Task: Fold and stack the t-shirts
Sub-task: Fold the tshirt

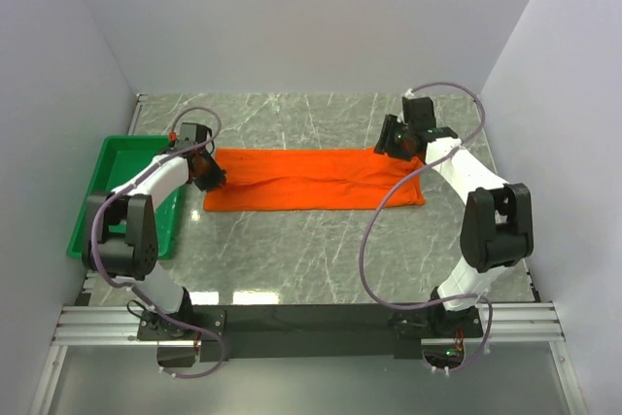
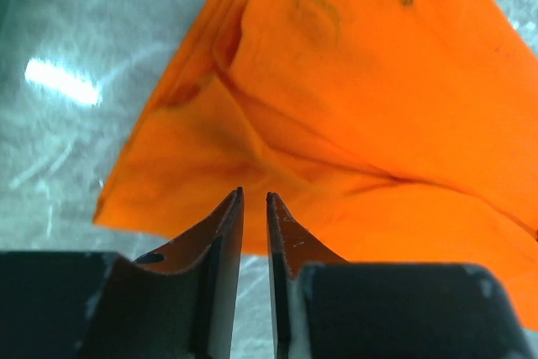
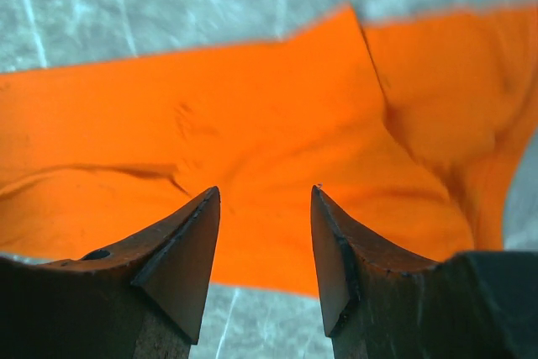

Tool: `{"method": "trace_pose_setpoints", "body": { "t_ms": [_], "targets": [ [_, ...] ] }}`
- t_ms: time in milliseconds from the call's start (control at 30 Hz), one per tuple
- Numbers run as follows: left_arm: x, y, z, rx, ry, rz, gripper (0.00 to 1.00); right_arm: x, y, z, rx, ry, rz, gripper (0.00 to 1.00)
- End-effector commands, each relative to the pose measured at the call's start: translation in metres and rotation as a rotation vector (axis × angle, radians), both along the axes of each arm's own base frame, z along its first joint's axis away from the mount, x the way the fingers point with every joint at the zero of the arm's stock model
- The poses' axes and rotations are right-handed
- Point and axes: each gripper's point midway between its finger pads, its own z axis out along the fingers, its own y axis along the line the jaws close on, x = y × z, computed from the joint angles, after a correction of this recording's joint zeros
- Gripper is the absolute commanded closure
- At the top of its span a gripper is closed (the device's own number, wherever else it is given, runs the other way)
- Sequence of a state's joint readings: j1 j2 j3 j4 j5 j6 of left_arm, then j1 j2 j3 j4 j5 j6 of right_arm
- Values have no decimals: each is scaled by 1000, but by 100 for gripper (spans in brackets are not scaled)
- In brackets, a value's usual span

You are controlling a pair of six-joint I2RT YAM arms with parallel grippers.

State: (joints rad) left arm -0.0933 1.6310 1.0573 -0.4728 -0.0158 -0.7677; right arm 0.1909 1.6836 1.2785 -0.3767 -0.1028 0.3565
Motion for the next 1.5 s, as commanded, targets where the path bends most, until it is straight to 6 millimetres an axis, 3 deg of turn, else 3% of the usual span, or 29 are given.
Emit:
{"method": "trace_pose_setpoints", "body": {
  "t_ms": [0,200,367,533,667,800,867,900,1000,1033,1067,1100,1133,1167,1267,1467],
  "targets": [
    [-10,-8,22,-22,-46,38,76,-7,1,19,104,-43,-45,46],
    [-17,-26,3,-69,-21,54,76,-17,-18,18,132,-67,-120,46],
    [8,-36,-7,-60,-10,35,77,-20,-30,15,168,-56,-158,46],
    [35,-31,-5,-8,-18,37,79,-25,-37,13,169,-59,-178,46],
    [56,-26,-3,-10,-21,58,79,-29,-54,4,172,-54,-245,46],
    [65,-14,4,-43,-44,94,77,-43,-75,-19,236,-5,-333,46],
    [65,-5,10,-55,-50,107,75,-46,-80,-20,302,-9,-362,46],
    [64,-4,14,-57,-54,105,74,-52,-92,-30,320,9,-405,45],
    [51,-2,32,-62,-88,90,68,-61,-103,-33,379,-11,-438,43],
    [40,-2,28,-65,-78,92,64,-63,-104,-29,388,-32,-439,43],
    [37,-2,44,-72,-126,92,62,-63,-105,-26,407,-56,-438,43],
    [32,-1,46,-76,-137,95,60,-69,-105,-30,411,-53,-440,43],
    [19,-1,36,-79,-117,103,58,-71,-108,-27,404,-67,-453,43],
    [15,0,46,-86,-152,106,57,-76,-115,-34,376,-43,-497,43],
    [-6,1,30,-88,-119,119,57,-92,-129,-48,350,20,-600,40],
    [-25,3,-4,-87,-64,131,59,-104,-125,-65,465,49,-636,32]
  ]
}}
